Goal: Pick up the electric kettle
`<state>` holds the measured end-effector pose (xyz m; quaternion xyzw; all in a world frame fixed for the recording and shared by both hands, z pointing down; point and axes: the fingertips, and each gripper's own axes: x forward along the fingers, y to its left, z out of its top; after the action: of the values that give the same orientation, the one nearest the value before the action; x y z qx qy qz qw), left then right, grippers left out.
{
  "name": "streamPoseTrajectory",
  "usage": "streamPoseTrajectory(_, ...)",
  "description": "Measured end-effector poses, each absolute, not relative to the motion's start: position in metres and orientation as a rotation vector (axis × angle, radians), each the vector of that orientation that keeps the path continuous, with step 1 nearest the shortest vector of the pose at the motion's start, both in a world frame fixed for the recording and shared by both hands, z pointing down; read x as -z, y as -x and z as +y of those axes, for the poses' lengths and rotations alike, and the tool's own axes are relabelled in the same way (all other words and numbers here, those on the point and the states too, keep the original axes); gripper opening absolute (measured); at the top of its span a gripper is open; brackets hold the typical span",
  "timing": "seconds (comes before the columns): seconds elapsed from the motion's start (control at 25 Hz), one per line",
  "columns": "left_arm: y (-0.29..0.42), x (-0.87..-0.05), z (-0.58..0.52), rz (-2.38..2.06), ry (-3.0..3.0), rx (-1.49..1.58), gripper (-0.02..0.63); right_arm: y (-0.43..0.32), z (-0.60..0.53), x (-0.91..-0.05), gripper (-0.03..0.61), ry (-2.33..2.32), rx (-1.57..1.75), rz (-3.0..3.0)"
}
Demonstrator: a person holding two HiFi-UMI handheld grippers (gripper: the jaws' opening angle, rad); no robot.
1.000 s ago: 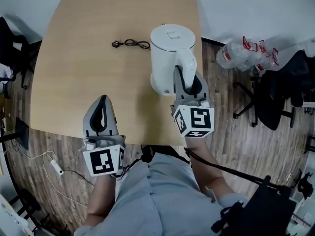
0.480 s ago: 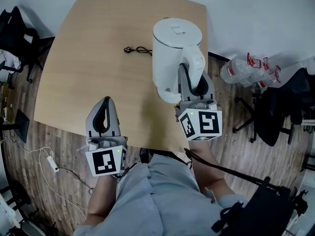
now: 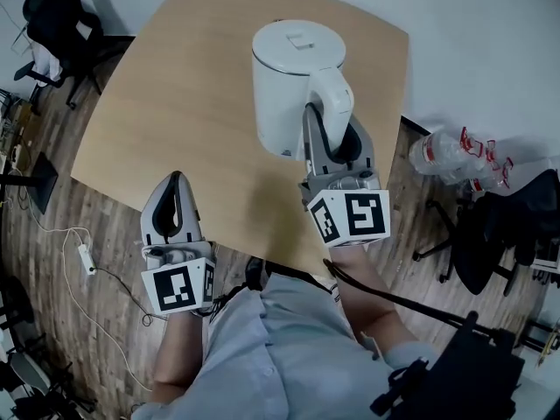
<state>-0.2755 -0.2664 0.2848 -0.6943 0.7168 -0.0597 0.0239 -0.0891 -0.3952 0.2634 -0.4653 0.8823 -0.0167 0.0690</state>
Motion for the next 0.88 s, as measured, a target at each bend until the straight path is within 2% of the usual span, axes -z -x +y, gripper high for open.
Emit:
streamPoseTrajectory(0.4,0.311,-0.304,-0.26,2.313,2.128,0.229,0.0,0.167,-0.394,-0.317,0.104,1.24,0.164,2.788)
streamPoseTrajectory(0.88,0.313,-0.315,-0.267,2.403,2.096,0.32,0.0,0.171,-0.401,-0.347,0.107,1.163,0.197,2.809)
